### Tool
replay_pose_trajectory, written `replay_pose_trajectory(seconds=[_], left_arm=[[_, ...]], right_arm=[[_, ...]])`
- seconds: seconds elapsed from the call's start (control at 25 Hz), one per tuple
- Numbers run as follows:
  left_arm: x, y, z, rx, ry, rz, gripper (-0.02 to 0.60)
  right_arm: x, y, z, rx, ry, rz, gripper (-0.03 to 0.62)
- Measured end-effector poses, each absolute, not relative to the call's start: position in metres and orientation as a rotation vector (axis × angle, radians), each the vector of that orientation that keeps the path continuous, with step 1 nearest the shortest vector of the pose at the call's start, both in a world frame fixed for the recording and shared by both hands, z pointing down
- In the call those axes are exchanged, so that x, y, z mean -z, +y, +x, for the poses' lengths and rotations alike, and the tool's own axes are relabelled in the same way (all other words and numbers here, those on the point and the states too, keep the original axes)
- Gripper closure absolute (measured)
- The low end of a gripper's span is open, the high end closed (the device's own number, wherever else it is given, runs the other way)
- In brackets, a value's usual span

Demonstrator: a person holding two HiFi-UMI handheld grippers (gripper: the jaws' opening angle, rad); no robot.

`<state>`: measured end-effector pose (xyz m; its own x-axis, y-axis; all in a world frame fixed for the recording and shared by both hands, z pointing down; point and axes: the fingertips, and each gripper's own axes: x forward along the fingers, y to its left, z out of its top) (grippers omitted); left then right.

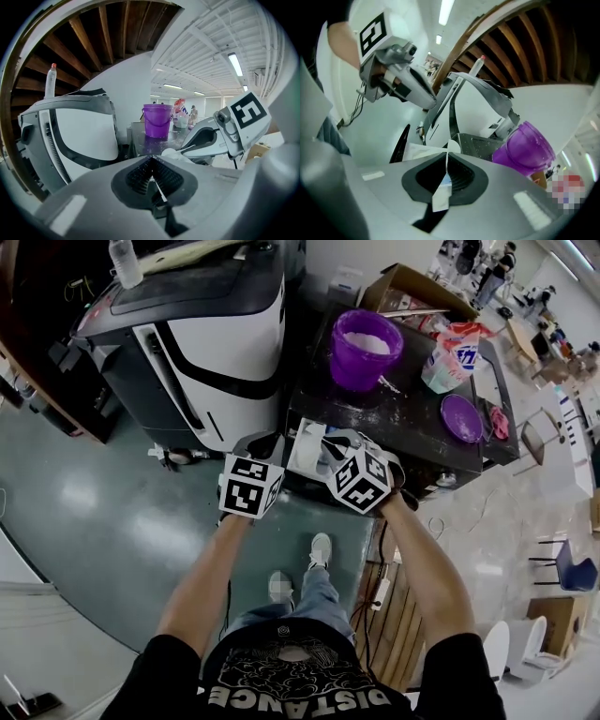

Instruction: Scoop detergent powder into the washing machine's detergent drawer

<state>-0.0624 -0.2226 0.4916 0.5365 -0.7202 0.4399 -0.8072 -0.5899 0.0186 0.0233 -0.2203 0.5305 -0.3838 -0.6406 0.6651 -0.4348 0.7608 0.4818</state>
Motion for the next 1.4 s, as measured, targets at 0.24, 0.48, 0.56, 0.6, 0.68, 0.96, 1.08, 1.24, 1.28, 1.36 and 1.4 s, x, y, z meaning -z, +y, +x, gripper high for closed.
replay_pose_trajectory(seconds=[0.24, 0.48, 0.56, 0.6, 0.68, 0.96, 1.08, 1.24, 1.28, 1.36, 1.4], left_arm=[[-0.470, -0.222, -0.059, -0.549, -1.271, 2.582, 0.575], [-0.448, -0.218, -0.052, -0.508, -1.245, 2.628, 0.575], [-0.441, -0.217, -0.046, -0.497, -1.228, 2.648, 0.575], [-0.438, -0.216, -0.044, -0.492, -1.220, 2.657, 0.575], [-0.433, -0.214, -0.040, -0.489, -1.206, 2.671, 0.575], [-0.414, -0.209, -0.025, -0.490, -1.152, 2.721, 0.575], [-0.405, -0.209, -0.020, -0.497, -1.138, 2.746, 0.575], [-0.398, -0.208, -0.015, -0.489, -1.129, 2.750, 0.575], [-0.396, -0.208, -0.013, -0.481, -1.129, 2.748, 0.575], [-0.390, -0.207, -0.010, -0.469, -1.135, 2.749, 0.575], [-0.388, -0.206, -0.009, -0.465, -1.141, 2.750, 0.575]], right_arm=[[-0.504, -0.222, 0.037, 0.019, -2.153, 1.002, 0.559], [-0.475, -0.215, 0.054, -0.131, -2.206, 1.173, 0.559], [-0.465, -0.211, 0.062, -0.171, -2.215, 1.232, 0.559], [-0.460, -0.209, 0.067, -0.192, -2.219, 1.260, 0.559], [-0.451, -0.206, 0.076, -0.231, -2.230, 1.317, 0.559], [-0.418, -0.190, 0.112, -0.341, -2.260, 1.511, 0.559], [-0.404, -0.185, 0.126, -0.359, -2.272, 1.583, 0.559], [-0.392, -0.176, 0.144, -0.361, -2.272, 1.655, 0.559], [-0.389, -0.174, 0.149, -0.361, -2.272, 1.673, 0.559], [-0.384, -0.170, 0.159, -0.361, -2.274, 1.710, 0.559], [-0.381, -0.168, 0.164, -0.364, -2.280, 1.727, 0.559]])
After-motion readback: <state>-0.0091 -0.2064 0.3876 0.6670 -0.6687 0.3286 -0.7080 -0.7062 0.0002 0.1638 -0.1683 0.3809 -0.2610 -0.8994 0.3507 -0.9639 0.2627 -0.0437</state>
